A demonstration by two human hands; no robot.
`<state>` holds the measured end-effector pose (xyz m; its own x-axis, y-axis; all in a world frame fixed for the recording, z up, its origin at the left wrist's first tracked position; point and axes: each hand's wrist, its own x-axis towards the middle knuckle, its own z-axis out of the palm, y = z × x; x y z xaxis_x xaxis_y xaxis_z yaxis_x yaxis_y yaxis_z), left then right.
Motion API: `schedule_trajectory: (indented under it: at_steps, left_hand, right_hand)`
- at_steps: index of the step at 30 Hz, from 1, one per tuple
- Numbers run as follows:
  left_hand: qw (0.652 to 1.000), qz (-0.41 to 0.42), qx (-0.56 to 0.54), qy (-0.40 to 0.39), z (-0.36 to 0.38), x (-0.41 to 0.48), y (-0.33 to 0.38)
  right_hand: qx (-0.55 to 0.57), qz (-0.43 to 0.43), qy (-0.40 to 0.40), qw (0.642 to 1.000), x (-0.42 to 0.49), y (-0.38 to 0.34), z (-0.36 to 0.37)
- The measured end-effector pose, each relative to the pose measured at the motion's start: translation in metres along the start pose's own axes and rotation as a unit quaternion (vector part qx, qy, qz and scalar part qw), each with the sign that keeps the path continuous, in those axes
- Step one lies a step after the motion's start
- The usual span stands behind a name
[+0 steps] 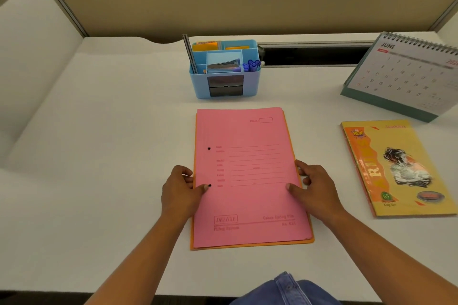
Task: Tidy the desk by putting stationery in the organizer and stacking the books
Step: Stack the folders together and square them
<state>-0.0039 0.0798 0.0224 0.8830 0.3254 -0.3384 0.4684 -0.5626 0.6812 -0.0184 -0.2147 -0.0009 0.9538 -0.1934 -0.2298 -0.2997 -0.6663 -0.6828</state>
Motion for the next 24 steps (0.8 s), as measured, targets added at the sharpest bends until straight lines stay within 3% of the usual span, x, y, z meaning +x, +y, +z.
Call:
schedule_trajectory:
  at_steps: [7,15,20,24]
  left_hand:
    - [1.0,0.015,0.011,0.018,0.006,-0.005,-0.002]
    - [0.969,0.169,0.167,0.073,0.048,-0.028,0.031]
    - [0.932,0.272,0.236,0.032,0.094,-0.036,0.055]
    - [0.91,0.3,0.286,0.005,0.12,-0.044,0.065]
  right_hand:
    - [0.007,-0.013,-0.013,1.0,-0.002,-0.004,-0.003]
    - [0.007,-0.043,-0.012,0.999,0.006,0.004,-0.029]
    - [-0.101,-0.126,0.017,0.987,0.016,0.027,-0.057]
    - [-0.209,-0.174,0.043,0.961,0.023,0.045,-0.072]
